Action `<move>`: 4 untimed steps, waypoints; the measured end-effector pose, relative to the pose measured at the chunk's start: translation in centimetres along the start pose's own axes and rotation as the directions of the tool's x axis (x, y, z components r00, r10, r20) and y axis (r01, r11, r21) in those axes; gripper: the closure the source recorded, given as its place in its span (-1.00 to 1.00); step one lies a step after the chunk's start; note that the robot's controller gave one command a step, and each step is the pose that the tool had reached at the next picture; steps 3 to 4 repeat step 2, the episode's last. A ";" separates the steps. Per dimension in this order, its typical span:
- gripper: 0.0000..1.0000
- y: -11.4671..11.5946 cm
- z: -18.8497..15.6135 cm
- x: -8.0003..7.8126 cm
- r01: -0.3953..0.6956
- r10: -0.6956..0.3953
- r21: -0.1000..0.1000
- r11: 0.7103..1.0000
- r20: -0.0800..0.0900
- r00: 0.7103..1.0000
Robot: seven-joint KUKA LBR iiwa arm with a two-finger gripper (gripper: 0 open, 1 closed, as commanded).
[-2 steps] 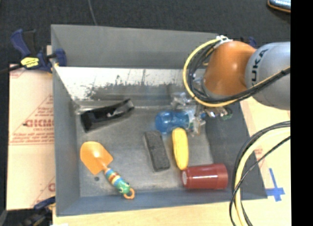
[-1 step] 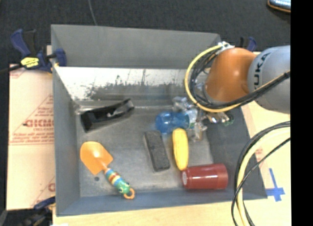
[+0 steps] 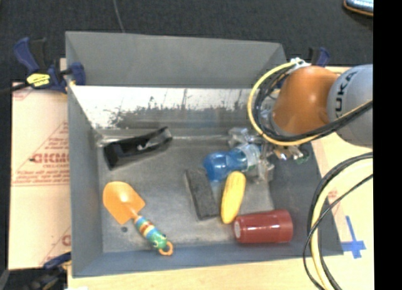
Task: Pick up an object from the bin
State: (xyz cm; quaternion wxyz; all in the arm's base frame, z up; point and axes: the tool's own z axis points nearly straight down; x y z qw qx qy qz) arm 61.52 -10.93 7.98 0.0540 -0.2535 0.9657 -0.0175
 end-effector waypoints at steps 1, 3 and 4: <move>1.00 2.7 0.8 -0.5 -0.028 0.028 -0.001 1.000 -0.003 1.000; 1.00 2.7 0.8 -0.5 -0.027 0.027 0.000 1.000 -0.004 1.000; 1.00 2.7 0.8 -0.5 -0.027 0.027 0.000 1.000 -0.004 1.000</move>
Offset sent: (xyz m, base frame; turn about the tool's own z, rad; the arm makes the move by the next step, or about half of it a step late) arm 0.0000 0.0000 0.0000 0.0000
